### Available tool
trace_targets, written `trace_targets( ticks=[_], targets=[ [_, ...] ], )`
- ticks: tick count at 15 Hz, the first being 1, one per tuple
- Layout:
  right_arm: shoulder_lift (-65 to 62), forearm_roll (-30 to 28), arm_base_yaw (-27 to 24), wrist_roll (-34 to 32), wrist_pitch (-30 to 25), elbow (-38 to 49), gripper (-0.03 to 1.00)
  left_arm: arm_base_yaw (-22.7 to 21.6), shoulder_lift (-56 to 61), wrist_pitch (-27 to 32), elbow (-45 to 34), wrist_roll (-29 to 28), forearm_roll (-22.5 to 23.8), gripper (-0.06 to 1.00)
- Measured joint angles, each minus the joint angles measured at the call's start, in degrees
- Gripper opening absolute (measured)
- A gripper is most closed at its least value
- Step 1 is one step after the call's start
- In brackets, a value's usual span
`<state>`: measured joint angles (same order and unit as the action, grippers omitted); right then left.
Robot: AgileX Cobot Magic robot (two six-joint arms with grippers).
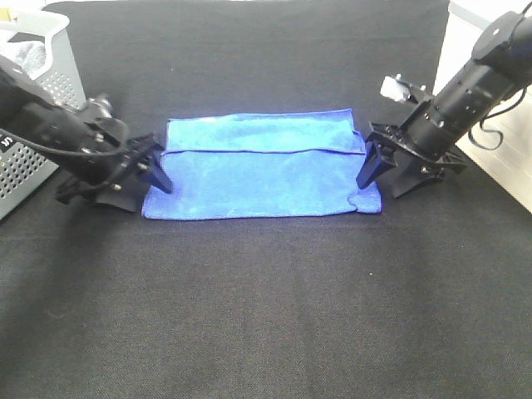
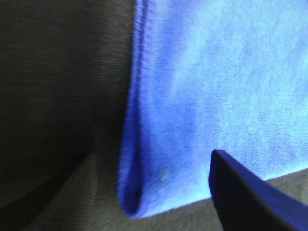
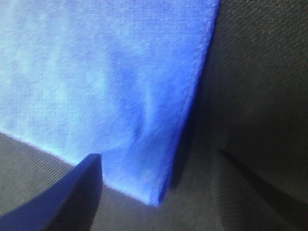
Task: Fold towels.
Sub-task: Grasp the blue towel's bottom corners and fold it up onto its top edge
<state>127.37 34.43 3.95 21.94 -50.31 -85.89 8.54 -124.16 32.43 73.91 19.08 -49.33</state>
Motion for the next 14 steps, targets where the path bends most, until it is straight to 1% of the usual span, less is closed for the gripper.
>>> trace_targets(
  ticks=[1,3,4,5,7,8,9,10,11,12,13,14],
  targets=[
    [0.97,0.06,0.0,0.11,0.4,0.0,0.62,0.86,-0.46,-0.92,0.23,0.0,-0.17,0.64],
    [1.83,1.15,-0.06,0.52,0.63,-0.06,0.62,1.38,-1.83,-0.97,1.78,-0.63,-2.35,0.64],
    [2.18,2.81,-0.06,1.55,0.63,-0.17,0.62,1.38,-2.46,-0.92,2.29,-1.09,-3.9,0.63],
    [2.52,5.44,-0.06,3.04,0.63,-0.17,0.59,1.43,-2.75,-0.97,2.41,-1.15,-4.35,0.6],
    [3.32,9.51,-0.06,4.98,0.86,-0.17,0.52,1.95,-3.38,-1.26,2.86,-1.15,-5.04,0.47],
    [3.55,10.2,-0.06,5.27,0.97,-0.17,0.5,2.01,-3.5,-1.26,2.86,-1.15,-5.16,0.43],
    [3.61,10.49,-0.06,5.44,1.15,-0.17,0.47,2.06,-3.78,-1.26,2.86,-1.15,-5.39,0.34],
    [3.61,10.43,-0.06,5.5,1.55,-0.11,0.38,2.06,-4.01,-1.26,2.86,-1.15,-5.27,0.21],
    [3.61,10.14,-0.06,5.44,1.6,-0.06,0.31,2.06,-4.24,-1.2,2.86,-1.15,-5.21,0.13],
    [3.72,9.85,0.0,5.33,1.83,-0.06,0.2,2.06,-4.3,-1.15,2.86,-1.15,-5.16,0.05],
    [3.78,9.4,0.0,4.93,1.89,-0.06,0.09,2.06,-4.3,-0.97,2.86,-1.15,-5.16,0.01],
    [3.78,8.88,0.0,4.7,1.89,-0.06,0.0,2.06,-4.3,-0.92,2.86,-1.15,-5.04,0.01]
  ],
)
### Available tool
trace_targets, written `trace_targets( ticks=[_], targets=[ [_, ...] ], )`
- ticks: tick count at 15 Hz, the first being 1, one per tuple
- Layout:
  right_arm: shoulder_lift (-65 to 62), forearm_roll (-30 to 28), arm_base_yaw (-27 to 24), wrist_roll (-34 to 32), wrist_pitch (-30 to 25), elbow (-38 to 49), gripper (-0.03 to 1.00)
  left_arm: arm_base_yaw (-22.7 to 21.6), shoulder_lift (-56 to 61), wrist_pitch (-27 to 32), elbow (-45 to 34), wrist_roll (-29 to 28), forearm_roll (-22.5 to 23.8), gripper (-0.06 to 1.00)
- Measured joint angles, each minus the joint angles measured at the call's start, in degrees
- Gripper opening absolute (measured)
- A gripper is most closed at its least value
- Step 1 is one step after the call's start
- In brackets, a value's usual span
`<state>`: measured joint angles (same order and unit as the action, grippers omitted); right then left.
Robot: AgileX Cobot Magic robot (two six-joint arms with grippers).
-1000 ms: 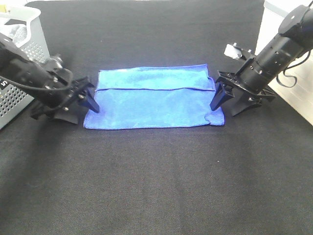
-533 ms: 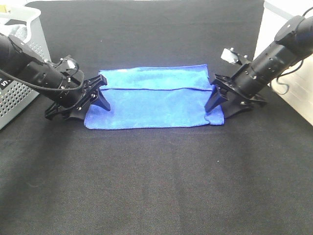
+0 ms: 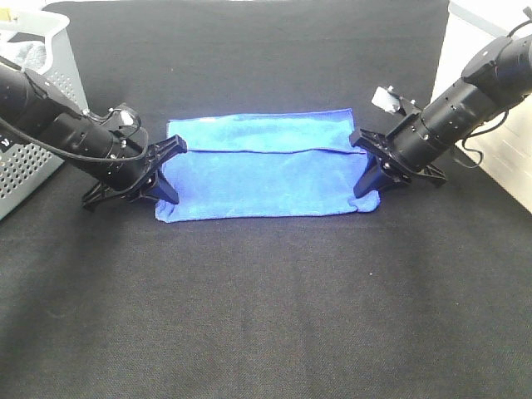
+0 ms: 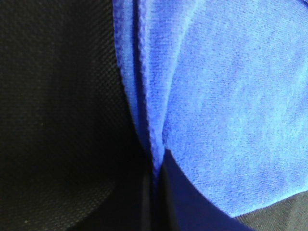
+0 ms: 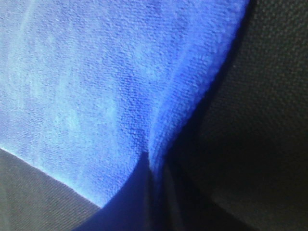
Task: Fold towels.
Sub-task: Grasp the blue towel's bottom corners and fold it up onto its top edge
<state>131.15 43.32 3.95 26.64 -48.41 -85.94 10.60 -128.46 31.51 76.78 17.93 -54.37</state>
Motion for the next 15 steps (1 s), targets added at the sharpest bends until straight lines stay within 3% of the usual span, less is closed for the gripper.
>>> trace_targets(
  ticks=[3,8,10,15],
  targets=[
    [0.4,0.0,0.0,-0.46,-1.26,0.0,0.0,-0.29,1.03,3.15,0.0,0.0,3.09,0.01],
    [-2.46,-2.75,0.0,-4.53,-5.96,0.06,0.0,-4.18,4.01,15.13,-0.11,-0.29,12.49,0.01],
    [-3.67,-3.9,0.0,-5.84,-6.7,0.4,0.0,-4.18,4.87,16.16,-0.74,-0.63,14.04,0.01],
    [-10.43,-4.24,0.06,-6.02,-3.04,16.44,0.0,-4.07,12.43,14.38,-13.18,-1.26,14.95,0.01]
  ],
)
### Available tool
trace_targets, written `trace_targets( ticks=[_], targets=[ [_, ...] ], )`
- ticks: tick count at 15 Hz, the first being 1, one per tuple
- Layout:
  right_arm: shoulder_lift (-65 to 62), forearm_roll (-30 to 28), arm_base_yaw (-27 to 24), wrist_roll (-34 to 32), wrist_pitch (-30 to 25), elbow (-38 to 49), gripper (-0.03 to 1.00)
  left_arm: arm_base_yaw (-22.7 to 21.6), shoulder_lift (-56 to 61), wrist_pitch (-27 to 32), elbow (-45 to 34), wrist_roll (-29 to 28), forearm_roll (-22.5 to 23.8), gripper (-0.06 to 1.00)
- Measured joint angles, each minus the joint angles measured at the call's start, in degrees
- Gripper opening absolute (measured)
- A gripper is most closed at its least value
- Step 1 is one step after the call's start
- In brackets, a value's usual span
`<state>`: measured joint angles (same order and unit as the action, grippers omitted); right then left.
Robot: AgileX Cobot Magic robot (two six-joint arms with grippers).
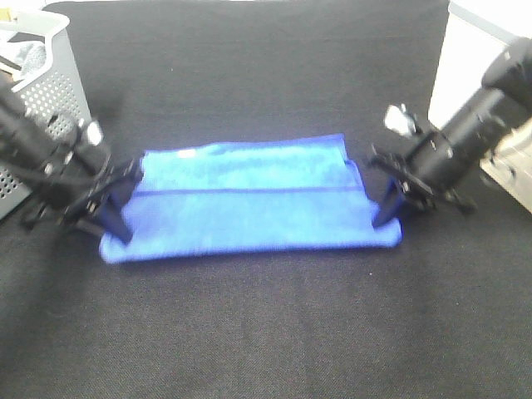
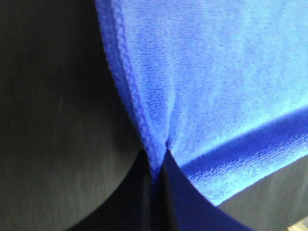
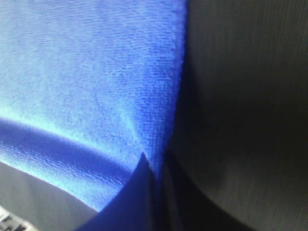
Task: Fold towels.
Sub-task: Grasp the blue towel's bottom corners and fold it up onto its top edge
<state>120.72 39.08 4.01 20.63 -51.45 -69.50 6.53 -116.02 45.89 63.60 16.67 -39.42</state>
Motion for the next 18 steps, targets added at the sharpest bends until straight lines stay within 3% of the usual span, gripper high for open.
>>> trace_targets(
  ticks=[4,7,13,18],
  targets=[
    [-3.15,1.72,0.0,1.72,1.15,5.96,0.0,0.0,1.32,-0.86,-4.01,0.0,-0.11,0.01],
    [-4.3,3.9,0.0,4.35,1.43,4.41,0.0,0.0,3.44,-0.92,0.29,-1.2,0.74,0.01],
    [0.23,3.09,0.0,2.01,0.8,-10.77,0.0,0.0,3.21,-4.81,11.52,-4.76,1.95,0.01],
    [8.48,-0.52,0.0,-0.8,0.4,-23.49,0.0,0.0,-6.53,-7.39,21.2,-4.93,2.06,0.01]
  ],
)
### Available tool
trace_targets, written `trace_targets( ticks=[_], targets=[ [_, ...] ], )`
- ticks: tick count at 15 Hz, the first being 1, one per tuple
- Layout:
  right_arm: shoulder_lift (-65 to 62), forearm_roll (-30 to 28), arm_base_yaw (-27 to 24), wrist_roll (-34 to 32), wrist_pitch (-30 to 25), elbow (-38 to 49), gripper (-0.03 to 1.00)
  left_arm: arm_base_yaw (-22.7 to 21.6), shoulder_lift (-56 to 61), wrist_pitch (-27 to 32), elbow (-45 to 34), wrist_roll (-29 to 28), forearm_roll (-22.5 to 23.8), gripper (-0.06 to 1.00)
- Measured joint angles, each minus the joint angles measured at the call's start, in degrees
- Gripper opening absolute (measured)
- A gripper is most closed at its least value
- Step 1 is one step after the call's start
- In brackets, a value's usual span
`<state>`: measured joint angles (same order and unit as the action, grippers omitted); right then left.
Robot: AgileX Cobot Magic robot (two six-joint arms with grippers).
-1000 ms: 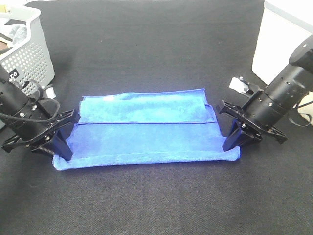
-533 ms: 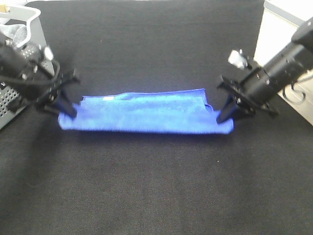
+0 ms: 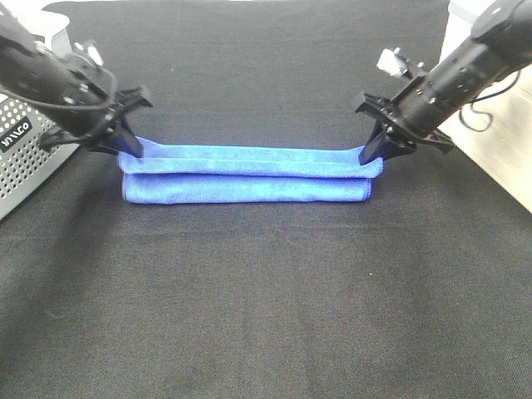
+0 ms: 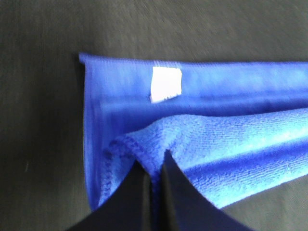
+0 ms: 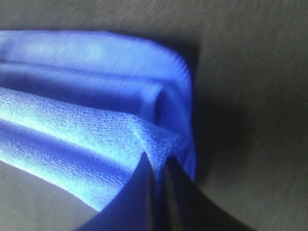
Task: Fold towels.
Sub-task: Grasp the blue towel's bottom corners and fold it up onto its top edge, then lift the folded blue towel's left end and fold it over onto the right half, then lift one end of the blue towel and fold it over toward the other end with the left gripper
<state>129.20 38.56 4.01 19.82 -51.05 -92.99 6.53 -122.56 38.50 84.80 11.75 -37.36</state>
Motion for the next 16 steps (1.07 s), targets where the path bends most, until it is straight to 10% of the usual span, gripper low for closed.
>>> trace_targets(
  ticks=[6,8,11,16],
  targets=[
    [3.55,-0.69,0.0,-0.4,0.29,-1.72,0.19,0.17,-4.81,0.17,3.15,0.0,-0.97,0.06],
    [3.72,-0.69,0.0,-0.4,0.29,-1.72,0.48,0.23,-4.81,0.0,3.27,0.0,-1.26,0.32],
    [3.55,-0.92,0.0,-1.03,-0.74,-1.72,0.61,0.23,-4.3,0.06,3.27,-0.06,-1.03,0.7],
    [1.26,-5.79,0.0,-5.39,-1.03,-1.72,0.62,-0.17,-3.04,1.15,3.27,-7.22,7.96,0.75]
  ],
)
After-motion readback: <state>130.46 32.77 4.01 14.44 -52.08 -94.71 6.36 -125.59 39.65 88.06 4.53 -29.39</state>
